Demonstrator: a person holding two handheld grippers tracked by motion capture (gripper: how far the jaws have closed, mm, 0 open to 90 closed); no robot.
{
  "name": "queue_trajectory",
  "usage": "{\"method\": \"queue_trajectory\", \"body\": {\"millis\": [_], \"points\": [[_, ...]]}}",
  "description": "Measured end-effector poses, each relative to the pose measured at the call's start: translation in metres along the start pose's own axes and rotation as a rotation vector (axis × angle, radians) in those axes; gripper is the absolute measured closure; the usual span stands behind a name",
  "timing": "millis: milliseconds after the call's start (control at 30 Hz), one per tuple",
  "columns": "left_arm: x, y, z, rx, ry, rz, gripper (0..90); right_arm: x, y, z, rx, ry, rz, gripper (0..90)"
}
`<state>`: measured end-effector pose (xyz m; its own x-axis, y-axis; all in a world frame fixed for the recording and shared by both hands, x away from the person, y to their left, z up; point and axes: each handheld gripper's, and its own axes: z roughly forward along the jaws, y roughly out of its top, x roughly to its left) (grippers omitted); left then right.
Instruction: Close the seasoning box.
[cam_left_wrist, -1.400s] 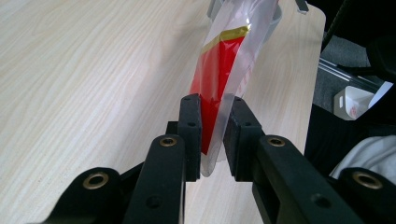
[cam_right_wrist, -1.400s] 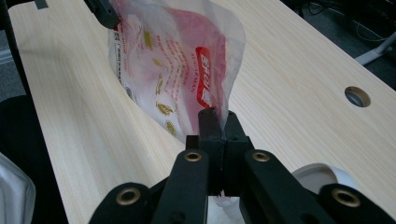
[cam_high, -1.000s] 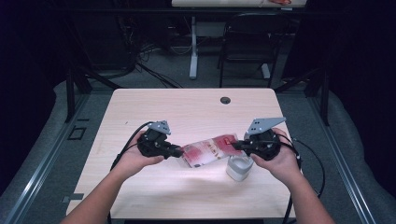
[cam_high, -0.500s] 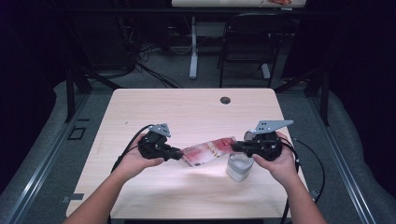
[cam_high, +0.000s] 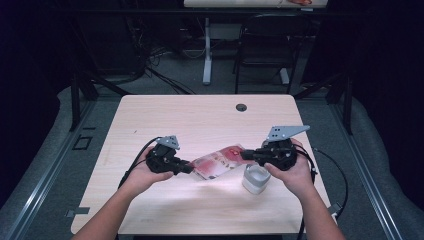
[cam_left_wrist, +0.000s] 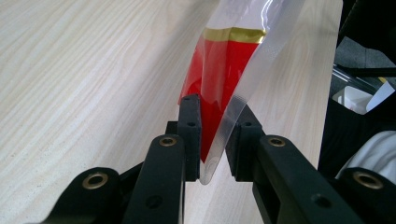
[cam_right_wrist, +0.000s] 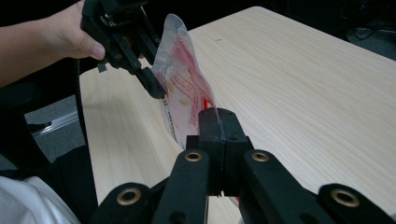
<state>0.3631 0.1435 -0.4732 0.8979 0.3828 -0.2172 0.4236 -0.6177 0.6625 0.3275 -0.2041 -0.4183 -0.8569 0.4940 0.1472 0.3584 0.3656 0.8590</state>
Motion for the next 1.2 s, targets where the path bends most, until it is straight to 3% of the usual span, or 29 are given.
{"method": "queue_trajectory", "body": {"millis": [267,533,600,633,767,833,900,1033,1133,1200], "points": [[0.001,-0.010,-0.002,-0.018,-0.016,-0.015,78.4,0.006,0.007,0.006,-0.007,0.019,-0.006,90.0],[-0.002,-0.018,-0.003,-0.037,-0.007,-0.013,78.6,0.015,0.019,0.010,-0.001,0.011,-0.039,90.0],[-0.002,-0.021,-0.002,-0.039,-0.005,-0.019,78.6,0.017,0.021,0.011,0.010,0.005,-0.045,90.0],[-0.003,-0.023,-0.002,-0.033,0.019,-0.017,78.6,0.018,0.021,0.013,0.013,0.004,-0.048,90.0],[-0.004,-0.028,0.000,-0.030,0.010,-0.016,78.7,0.021,0.022,0.018,0.030,0.003,-0.059,90.0],[-0.005,-0.031,0.001,-0.028,0.033,-0.016,78.7,0.022,0.023,0.019,0.038,0.000,-0.068,90.0],[-0.004,-0.034,0.002,-0.040,0.012,-0.025,78.7,0.023,0.024,0.021,0.043,-0.001,-0.068,90.0],[-0.003,-0.041,0.006,-0.045,0.028,-0.033,78.6,0.025,0.024,0.027,0.061,0.001,-0.068,90.0],[-0.001,-0.047,0.009,-0.056,0.009,-0.037,78.5,0.027,0.025,0.031,0.082,-0.001,-0.074,90.0],[-0.002,-0.049,0.011,-0.039,0.024,-0.035,78.4,0.028,0.026,0.034,0.094,-0.005,-0.080,90.0]]}}
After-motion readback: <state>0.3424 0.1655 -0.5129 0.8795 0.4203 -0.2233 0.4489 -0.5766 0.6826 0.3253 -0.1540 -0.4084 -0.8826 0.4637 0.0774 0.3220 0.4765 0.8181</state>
